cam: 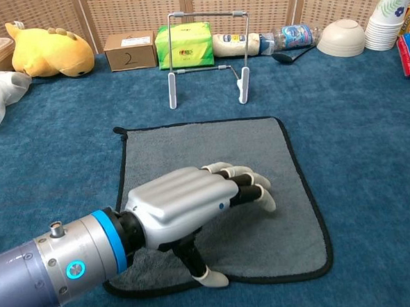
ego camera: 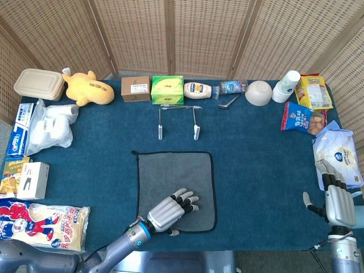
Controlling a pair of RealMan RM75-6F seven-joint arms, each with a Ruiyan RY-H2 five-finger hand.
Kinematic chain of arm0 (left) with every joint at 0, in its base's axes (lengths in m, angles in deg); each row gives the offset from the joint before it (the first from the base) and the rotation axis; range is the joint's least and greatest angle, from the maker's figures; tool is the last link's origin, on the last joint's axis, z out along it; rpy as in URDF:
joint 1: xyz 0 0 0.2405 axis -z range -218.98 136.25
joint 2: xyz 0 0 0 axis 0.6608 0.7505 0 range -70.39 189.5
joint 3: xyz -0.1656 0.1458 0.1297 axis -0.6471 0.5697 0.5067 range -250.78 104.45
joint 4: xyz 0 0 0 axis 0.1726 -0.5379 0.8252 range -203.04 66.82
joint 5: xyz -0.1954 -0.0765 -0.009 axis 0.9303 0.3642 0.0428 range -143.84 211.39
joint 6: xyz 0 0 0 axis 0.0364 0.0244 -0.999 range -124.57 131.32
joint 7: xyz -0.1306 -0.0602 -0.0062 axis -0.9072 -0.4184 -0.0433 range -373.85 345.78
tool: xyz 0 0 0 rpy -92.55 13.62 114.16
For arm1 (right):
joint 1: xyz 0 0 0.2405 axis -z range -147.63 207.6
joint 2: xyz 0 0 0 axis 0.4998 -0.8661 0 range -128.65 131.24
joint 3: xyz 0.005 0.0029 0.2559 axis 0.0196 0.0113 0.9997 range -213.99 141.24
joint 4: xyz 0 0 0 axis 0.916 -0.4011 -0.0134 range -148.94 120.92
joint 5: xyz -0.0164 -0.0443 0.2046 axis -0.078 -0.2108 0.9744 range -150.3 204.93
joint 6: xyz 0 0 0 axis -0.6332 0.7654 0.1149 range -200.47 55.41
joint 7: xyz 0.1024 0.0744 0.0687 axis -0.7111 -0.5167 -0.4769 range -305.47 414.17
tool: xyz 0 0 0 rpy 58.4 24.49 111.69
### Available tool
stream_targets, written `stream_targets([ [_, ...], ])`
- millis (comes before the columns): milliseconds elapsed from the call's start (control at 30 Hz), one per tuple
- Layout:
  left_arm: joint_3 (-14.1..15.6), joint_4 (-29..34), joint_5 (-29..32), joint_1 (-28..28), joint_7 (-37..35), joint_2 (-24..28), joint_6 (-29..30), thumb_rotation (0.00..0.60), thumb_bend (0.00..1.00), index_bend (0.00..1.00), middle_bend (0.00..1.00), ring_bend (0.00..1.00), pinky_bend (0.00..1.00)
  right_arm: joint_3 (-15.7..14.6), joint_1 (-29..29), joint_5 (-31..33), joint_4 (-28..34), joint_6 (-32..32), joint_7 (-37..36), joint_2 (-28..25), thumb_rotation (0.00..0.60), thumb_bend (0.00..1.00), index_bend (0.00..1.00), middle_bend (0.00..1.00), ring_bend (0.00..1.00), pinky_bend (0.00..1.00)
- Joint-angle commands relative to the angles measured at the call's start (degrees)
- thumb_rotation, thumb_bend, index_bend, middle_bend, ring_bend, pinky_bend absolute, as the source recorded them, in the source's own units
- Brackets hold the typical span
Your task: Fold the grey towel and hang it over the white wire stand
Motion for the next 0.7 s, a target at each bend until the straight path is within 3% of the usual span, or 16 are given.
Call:
stream_targets([
  [33, -0.4, -0.2, 0.4, -0.1, 0.3, -0.1, 0.5, 0.6, 0.17, 0.21, 0.12, 0.0, 0.0, 0.0, 0.0, 0.0, 0.0, 0.0, 0.0, 0.0, 0.6, 0.38, 0.06, 0.03, 0.0, 0.0],
  [533, -1.7, -0.5, 2.1, 0.1, 0.9, 0.6, 2.3, 0.6, 0.17, 0.23, 0.13, 0.0, 0.0, 0.0, 0.2, 0.0, 0.2, 0.1, 0.2, 0.0, 0.6, 0.38, 0.06, 0.03, 0.0, 0.0],
  [700, -1.2, -0.9, 2.4, 0.2, 0.7, 0.2, 1.9, 0.6, 0.2, 0.33, 0.14, 0.0, 0.0, 0.0, 0.3, 0.1, 0.2, 0.1, 0.1, -0.1, 0.6, 0.38, 0.06, 0.03, 0.0, 0.0],
])
